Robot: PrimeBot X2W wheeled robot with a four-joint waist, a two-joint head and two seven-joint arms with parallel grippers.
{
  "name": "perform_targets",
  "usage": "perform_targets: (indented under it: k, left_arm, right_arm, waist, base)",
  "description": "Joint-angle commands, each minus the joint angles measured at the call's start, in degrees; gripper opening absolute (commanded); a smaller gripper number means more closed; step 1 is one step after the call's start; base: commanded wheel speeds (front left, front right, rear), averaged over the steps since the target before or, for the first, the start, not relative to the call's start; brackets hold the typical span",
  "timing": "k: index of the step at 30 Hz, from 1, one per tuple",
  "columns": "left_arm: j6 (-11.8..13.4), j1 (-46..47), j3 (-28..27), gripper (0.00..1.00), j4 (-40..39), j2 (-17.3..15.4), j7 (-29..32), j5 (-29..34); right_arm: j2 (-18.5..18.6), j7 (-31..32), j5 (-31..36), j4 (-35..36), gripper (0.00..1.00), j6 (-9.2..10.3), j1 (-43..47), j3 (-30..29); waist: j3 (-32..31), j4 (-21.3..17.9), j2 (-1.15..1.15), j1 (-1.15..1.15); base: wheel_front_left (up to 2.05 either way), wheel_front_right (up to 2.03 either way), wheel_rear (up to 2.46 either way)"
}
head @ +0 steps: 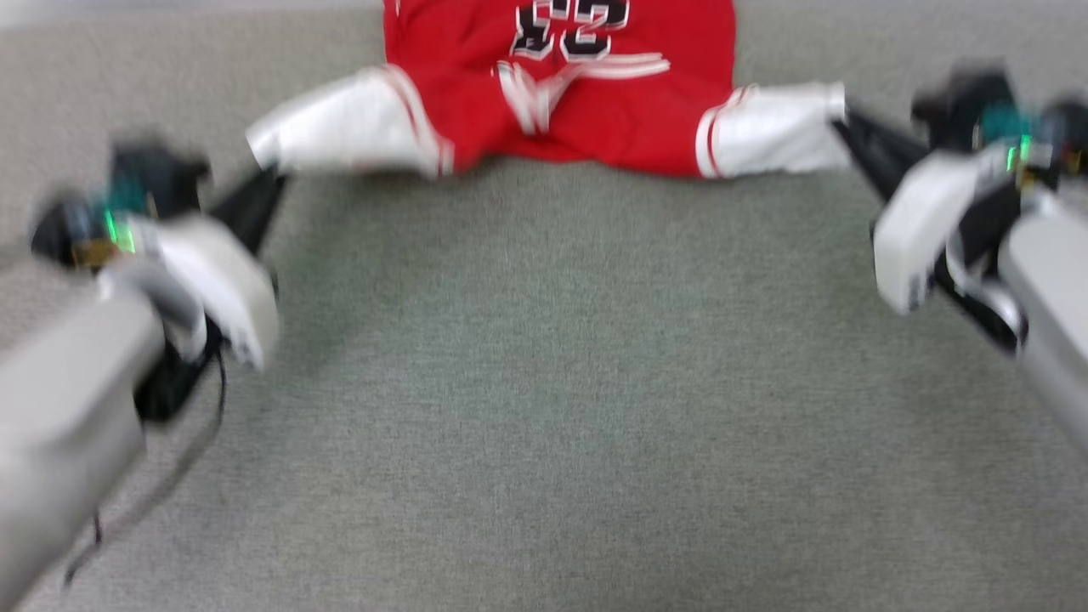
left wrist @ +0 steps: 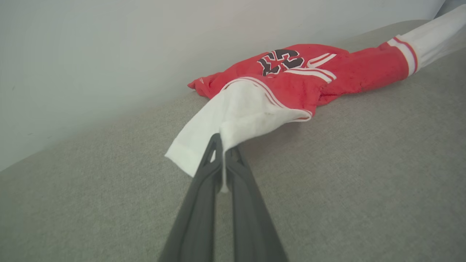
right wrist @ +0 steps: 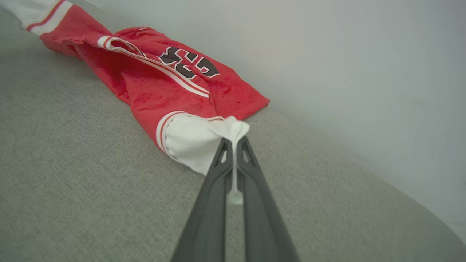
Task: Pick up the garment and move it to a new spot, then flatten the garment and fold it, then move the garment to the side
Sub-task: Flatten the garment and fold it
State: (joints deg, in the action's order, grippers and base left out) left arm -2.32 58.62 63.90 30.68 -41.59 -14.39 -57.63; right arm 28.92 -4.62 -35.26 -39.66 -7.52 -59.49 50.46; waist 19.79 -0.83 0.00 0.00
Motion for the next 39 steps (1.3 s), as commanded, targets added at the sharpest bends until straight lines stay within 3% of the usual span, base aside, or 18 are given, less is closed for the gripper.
perform_targets:
  k: [1,10,24,30,36,37,38,39]
  left_arm:
    - [1.3,-4.3,0.4,0.0,-2.2,-1.4,-0.5,-0.6]
    - [8.9,-23.8,0.8,0.0,-15.2,-8.3,-0.8,-6.2]
    - [15.6,-43.0,1.0,0.0,-25.7,-16.8,-0.9,-11.8]
    - [17.2,-47.5,0.5,0.0,-28.5,-17.7,-0.8,-12.8]
    - [18.5,-48.3,-2.7,0.0,-30.3,-16.0,-0.8,-10.6]
    - [18.7,-48.0,-3.4,0.0,-30.5,-15.8,-0.8,-10.0]
    - [18.9,-47.9,-4.0,0.0,-30.8,-15.5,-0.8,-9.5]
    - [18.9,-47.9,-4.0,0.0,-30.8,-15.5,-0.8,-9.5]
  right_arm:
    - [1.5,-0.9,-0.6,1.4,0.0,0.07,3.9,0.2]
    - [6.8,-1.0,-3.1,7.9,0.0,0.06,22.2,-3.6]
    - [11.4,5.2,-1.0,21.3,0.0,0.07,56.4,-22.0]
    - [10.1,13.2,0.5,29.9,0.0,0.08,69.4,-29.9]
    - [7.1,19.1,3.6,37.2,0.0,0.07,73.1,-36.8]
    - [6.9,20.0,4.0,38.4,0.19,0.07,72.9,-37.9]
    - [6.7,20.9,4.4,39.6,0.46,0.07,72.4,-39.1]
    - [6.7,20.9,4.4,39.6,0.46,0.07,72.4,-39.1]
  waist:
    - [-2.8,-0.3,0.0,0.0]
    - [-10.2,-0.8,0.0,0.0]
    - [-15.4,0.2,0.0,0.0]
    - [-14.3,0.4,0.0,0.0]
    - [-13.3,0.8,0.0,0.0]
    - [-13.2,0.8,0.0,0.0]
    - [-13.1,0.9,0.0,0.0]
    - [-13.1,0.9,0.0,0.0]
  base:
    - [0.0,0.0,0.0]
    - [0.0,0.0,0.0]
    - [0.0,0.0,0.0]
    - [0.0,0.0,0.0]
    - [0.0,0.0,0.0]
    - [0.0,0.0,0.0]
    - [0.0,0.0,0.0]
    - [0.0,0.0,0.0]
